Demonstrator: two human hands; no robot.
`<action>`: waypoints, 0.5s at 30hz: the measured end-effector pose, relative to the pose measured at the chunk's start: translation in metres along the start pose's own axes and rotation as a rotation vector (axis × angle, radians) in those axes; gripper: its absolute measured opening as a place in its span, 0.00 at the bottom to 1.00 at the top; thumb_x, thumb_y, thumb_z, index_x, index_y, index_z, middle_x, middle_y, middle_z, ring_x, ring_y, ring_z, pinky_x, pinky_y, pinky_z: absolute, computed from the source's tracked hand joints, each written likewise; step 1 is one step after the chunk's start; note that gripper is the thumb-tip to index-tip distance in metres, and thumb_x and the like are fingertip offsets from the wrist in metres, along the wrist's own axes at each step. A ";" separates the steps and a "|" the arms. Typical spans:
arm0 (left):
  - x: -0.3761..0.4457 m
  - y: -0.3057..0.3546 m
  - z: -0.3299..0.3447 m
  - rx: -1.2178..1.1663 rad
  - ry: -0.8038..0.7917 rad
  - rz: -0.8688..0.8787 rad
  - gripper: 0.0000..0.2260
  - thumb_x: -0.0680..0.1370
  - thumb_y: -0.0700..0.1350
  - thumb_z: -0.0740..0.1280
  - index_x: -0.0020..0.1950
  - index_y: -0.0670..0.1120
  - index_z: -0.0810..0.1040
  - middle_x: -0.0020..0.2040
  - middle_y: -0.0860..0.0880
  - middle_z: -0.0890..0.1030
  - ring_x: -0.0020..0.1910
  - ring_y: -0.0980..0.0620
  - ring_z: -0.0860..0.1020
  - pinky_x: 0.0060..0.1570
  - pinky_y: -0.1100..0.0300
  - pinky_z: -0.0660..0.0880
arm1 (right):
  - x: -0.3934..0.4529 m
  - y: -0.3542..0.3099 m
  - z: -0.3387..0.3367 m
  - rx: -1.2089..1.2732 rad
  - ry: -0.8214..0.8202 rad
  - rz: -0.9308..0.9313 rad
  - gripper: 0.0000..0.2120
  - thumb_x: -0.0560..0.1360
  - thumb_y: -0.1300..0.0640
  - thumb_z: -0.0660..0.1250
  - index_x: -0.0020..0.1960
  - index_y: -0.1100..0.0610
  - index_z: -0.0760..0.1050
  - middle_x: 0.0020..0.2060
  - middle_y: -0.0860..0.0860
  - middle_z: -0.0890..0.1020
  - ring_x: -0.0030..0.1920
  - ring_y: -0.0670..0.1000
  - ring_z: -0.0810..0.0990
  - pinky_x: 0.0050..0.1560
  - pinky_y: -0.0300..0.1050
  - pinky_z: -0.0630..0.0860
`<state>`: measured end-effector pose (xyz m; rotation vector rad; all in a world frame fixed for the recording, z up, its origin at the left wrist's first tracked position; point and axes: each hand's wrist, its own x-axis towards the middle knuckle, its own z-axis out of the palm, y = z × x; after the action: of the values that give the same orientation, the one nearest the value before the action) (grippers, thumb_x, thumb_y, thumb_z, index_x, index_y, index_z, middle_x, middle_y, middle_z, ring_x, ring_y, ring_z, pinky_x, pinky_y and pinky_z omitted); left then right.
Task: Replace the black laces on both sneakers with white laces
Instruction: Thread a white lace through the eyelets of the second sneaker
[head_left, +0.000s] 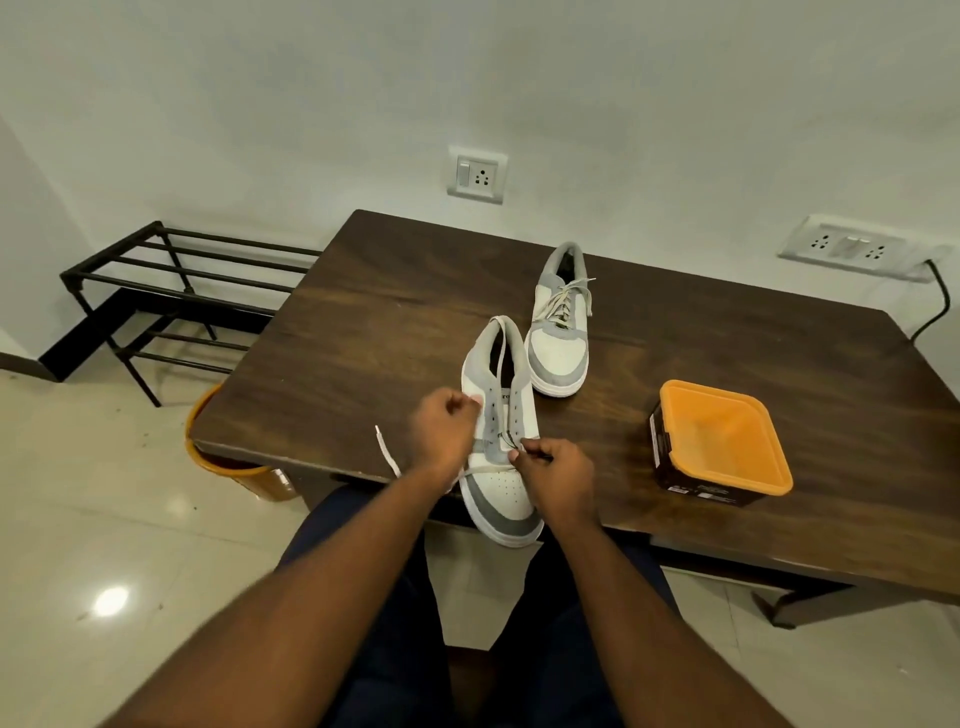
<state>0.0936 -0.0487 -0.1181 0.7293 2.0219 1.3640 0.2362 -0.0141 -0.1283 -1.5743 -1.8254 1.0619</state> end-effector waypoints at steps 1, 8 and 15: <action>-0.011 -0.009 0.003 0.021 -0.001 0.033 0.09 0.77 0.51 0.69 0.42 0.47 0.78 0.38 0.51 0.80 0.37 0.51 0.78 0.38 0.56 0.76 | 0.000 0.001 0.001 -0.012 0.009 -0.011 0.12 0.72 0.55 0.74 0.54 0.58 0.83 0.50 0.51 0.85 0.43 0.42 0.79 0.38 0.22 0.67; -0.053 -0.041 0.002 0.255 -0.038 0.066 0.11 0.76 0.58 0.68 0.43 0.54 0.69 0.39 0.51 0.78 0.38 0.49 0.77 0.35 0.57 0.70 | -0.005 0.000 -0.002 0.011 0.018 -0.020 0.13 0.72 0.57 0.73 0.55 0.59 0.82 0.49 0.52 0.84 0.43 0.43 0.80 0.38 0.22 0.67; -0.067 -0.059 -0.008 -0.017 -0.022 -0.144 0.13 0.71 0.57 0.74 0.49 0.56 0.73 0.46 0.49 0.80 0.38 0.49 0.82 0.37 0.47 0.82 | -0.007 -0.005 -0.007 0.028 0.029 0.012 0.10 0.70 0.67 0.68 0.48 0.59 0.83 0.40 0.51 0.84 0.41 0.51 0.82 0.51 0.51 0.81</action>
<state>0.1262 -0.1211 -0.1599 0.5760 2.0021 1.2837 0.2399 -0.0191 -0.1191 -1.5783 -1.7766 1.0601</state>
